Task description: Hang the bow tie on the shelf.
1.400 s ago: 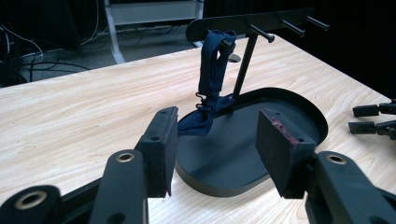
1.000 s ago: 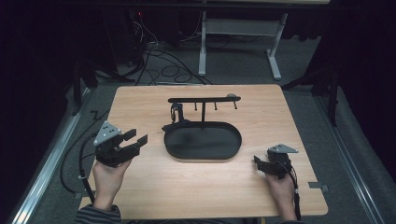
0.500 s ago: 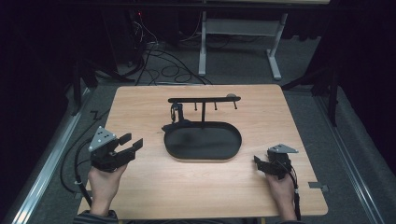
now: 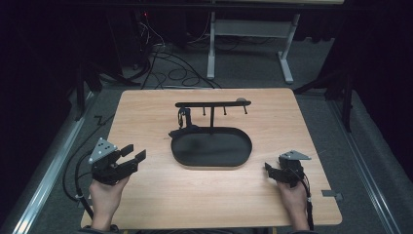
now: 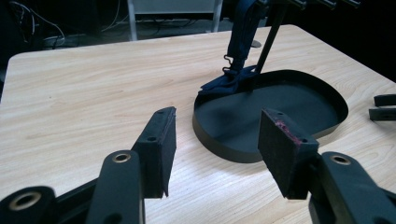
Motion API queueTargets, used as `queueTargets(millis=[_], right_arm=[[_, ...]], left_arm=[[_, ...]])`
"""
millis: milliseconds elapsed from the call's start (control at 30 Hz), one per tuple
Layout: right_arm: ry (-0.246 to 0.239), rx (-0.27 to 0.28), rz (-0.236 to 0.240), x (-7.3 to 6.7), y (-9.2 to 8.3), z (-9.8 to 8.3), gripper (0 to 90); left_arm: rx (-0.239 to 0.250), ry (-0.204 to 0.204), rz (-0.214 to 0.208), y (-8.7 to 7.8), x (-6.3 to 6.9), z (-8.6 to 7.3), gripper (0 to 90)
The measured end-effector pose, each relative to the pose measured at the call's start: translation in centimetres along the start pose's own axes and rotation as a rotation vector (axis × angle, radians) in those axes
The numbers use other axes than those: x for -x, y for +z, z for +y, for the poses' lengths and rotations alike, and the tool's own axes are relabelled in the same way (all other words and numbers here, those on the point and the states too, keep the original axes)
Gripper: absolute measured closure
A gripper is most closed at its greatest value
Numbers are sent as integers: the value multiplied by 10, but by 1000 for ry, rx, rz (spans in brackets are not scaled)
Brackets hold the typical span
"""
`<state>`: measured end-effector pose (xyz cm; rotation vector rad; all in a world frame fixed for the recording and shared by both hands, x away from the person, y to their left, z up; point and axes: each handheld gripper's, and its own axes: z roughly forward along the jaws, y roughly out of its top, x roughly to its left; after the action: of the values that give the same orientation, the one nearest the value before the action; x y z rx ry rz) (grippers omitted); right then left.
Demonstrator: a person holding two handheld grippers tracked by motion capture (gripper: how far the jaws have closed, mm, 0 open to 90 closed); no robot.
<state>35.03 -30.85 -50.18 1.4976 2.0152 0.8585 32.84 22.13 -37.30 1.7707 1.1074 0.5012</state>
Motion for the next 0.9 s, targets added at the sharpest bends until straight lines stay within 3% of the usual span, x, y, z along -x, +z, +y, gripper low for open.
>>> queueTargets(millis=[433,900], right_arm=[[0,0,0,0,0,0,373],[-1,0,0,0,0,0,373]], left_arm=[[-15,-48,7,2,-9,-15,465],[-43,-62,23,10,-13,-26,461]])
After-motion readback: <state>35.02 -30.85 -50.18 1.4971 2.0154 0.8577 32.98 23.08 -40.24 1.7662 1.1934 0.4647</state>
